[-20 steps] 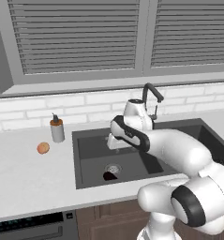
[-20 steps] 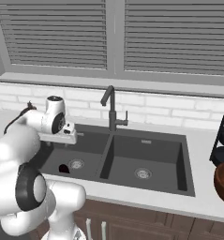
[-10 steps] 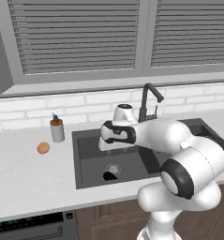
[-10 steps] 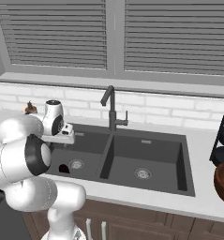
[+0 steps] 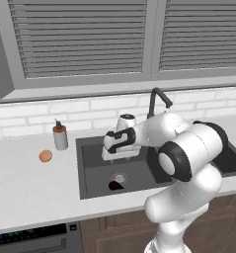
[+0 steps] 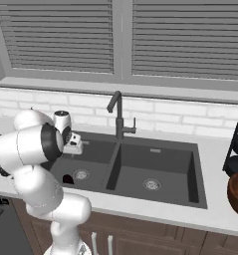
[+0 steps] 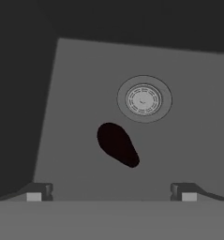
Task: Pick the avocado from the sink and place it in the bowl. Then pick the bowl and place it in the microwave. Then close the microwave door and press the start button.
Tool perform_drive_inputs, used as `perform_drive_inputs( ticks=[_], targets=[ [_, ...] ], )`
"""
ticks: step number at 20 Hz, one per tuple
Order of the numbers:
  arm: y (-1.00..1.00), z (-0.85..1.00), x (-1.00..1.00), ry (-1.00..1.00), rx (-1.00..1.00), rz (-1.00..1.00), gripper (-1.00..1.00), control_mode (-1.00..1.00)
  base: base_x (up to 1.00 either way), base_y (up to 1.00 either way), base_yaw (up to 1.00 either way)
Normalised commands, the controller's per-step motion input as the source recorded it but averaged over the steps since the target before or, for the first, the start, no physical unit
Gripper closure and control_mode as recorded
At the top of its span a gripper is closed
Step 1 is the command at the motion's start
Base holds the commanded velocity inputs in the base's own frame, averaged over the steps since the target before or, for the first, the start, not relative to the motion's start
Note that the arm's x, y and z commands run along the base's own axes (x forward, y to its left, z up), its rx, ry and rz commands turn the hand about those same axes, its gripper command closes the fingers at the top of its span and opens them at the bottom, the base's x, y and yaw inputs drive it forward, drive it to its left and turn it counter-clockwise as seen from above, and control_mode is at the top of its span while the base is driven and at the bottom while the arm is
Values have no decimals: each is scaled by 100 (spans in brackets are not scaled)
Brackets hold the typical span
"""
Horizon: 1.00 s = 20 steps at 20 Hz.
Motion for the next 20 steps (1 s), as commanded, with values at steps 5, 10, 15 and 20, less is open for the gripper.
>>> perform_drive_inputs(
  ticks=[5, 10, 15, 20],
  targets=[
    [11, -24, 27, 0, 0, 0, -100, -100, 0, 0, 0],
    [11, -23, 0, 4, 0, 0, -100, -100, 0, 0, 0],
    [4, -30, 0, 8, 0, 0, -100, -100, 0, 0, 0],
    [0, -34, 0, 4, 0, 0, -100, -100, 0, 0, 0]
  ],
)
